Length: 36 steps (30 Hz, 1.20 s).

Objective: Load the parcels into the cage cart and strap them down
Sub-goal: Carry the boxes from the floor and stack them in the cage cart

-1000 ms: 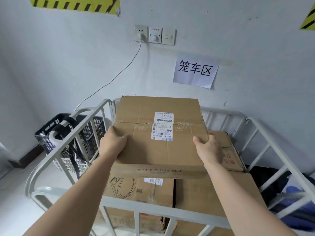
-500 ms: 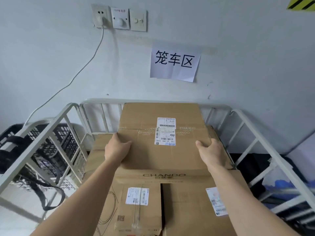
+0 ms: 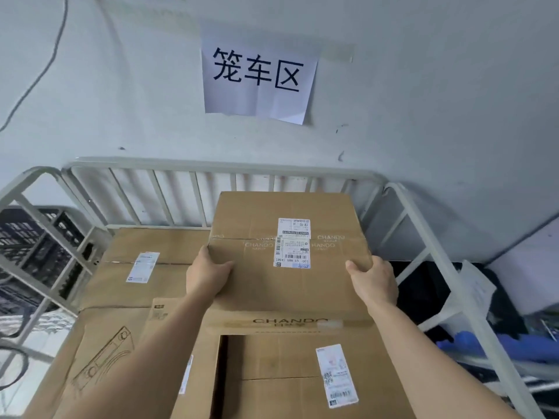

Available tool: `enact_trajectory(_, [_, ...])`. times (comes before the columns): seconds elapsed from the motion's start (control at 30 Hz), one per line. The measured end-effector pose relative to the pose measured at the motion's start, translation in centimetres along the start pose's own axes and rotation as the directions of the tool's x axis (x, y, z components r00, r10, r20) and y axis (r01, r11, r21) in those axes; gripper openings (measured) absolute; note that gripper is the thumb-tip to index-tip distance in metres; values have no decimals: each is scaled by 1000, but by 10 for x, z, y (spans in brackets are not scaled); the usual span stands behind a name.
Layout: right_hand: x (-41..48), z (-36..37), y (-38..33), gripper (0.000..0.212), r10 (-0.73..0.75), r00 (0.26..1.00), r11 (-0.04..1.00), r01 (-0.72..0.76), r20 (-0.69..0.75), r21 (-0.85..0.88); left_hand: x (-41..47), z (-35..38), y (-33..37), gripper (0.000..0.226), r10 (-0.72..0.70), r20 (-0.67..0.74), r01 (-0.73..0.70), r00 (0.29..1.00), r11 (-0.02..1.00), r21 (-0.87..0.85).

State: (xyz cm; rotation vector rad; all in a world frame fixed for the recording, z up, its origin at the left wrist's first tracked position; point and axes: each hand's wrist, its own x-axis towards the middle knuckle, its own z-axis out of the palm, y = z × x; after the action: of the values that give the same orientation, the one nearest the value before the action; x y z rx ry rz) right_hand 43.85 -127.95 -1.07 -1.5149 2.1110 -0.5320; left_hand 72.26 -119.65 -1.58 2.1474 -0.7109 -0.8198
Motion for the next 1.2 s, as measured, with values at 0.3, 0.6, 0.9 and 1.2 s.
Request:
enact_trajectory(0.3, [91, 13, 42, 53, 13, 990, 1000, -11, 137, -14, 26, 93, 18, 62, -76, -3, 76, 997, 996, 45])
enact_trajectory(0.6, [159, 53, 67, 62, 43, 969, 999, -41, 245, -13, 79, 152, 10, 78, -130, 55, 126, 990, 990, 68])
enact_trajectory(0.9, [195, 78, 67, 73, 50, 971, 999, -46, 234, -25, 112, 183, 8, 82, -102, 78, 96, 992, 992, 79])
enact_trajectory(1.2, [193, 73, 63, 75, 37, 959, 992, -1, 281, -128, 117, 181, 8, 86, -104, 143, 63, 984, 961, 268])
